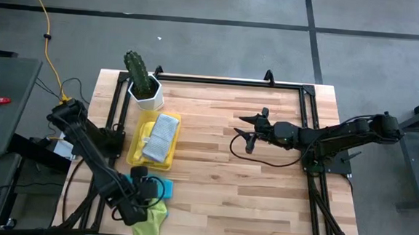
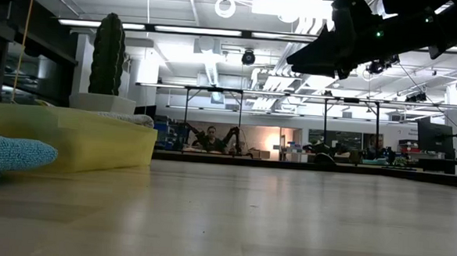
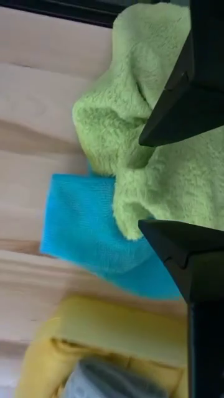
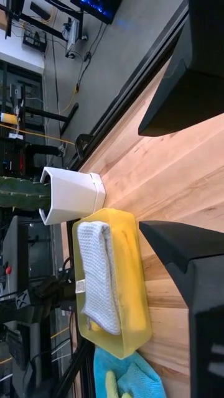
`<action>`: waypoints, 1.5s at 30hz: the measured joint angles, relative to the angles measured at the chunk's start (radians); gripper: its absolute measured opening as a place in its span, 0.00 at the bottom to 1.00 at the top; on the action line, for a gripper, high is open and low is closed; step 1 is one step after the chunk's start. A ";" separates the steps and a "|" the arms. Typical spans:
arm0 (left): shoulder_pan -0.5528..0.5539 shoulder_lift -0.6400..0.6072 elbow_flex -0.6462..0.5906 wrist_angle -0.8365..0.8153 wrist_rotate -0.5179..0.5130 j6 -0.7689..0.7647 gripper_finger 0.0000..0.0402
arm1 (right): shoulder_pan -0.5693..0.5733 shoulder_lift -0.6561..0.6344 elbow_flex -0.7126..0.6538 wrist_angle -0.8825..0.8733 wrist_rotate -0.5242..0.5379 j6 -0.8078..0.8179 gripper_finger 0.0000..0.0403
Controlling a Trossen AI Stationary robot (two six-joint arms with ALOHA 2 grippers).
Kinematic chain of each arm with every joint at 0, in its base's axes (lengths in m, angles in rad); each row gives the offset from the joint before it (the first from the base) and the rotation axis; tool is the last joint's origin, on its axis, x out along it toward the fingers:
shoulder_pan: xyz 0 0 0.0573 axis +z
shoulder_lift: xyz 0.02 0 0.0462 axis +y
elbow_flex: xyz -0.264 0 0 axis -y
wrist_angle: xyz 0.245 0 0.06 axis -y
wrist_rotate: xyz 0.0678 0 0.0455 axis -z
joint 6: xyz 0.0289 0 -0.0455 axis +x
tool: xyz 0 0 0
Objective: Fold microfiber towels
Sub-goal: Fold the green microfiber towel
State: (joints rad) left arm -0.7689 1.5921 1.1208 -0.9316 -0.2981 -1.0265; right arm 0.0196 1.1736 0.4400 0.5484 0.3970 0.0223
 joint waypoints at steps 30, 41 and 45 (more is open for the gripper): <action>0.185 -0.018 0.278 -0.051 -0.100 0.364 0.01 | 0.000 0.000 0.000 0.001 0.003 -0.003 0.56; 0.585 0.066 0.648 0.016 -0.118 0.948 0.00 | 0.017 -0.090 0.000 0.032 0.018 -0.005 0.56; 0.727 0.134 0.650 0.012 -0.099 1.008 0.00 | 0.050 -0.155 0.000 0.003 0.017 -0.024 0.56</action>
State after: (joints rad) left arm -0.0418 1.7265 1.7706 -0.9201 -0.3970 -0.0185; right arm 0.0701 1.0187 0.4400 0.5514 0.4141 -0.0021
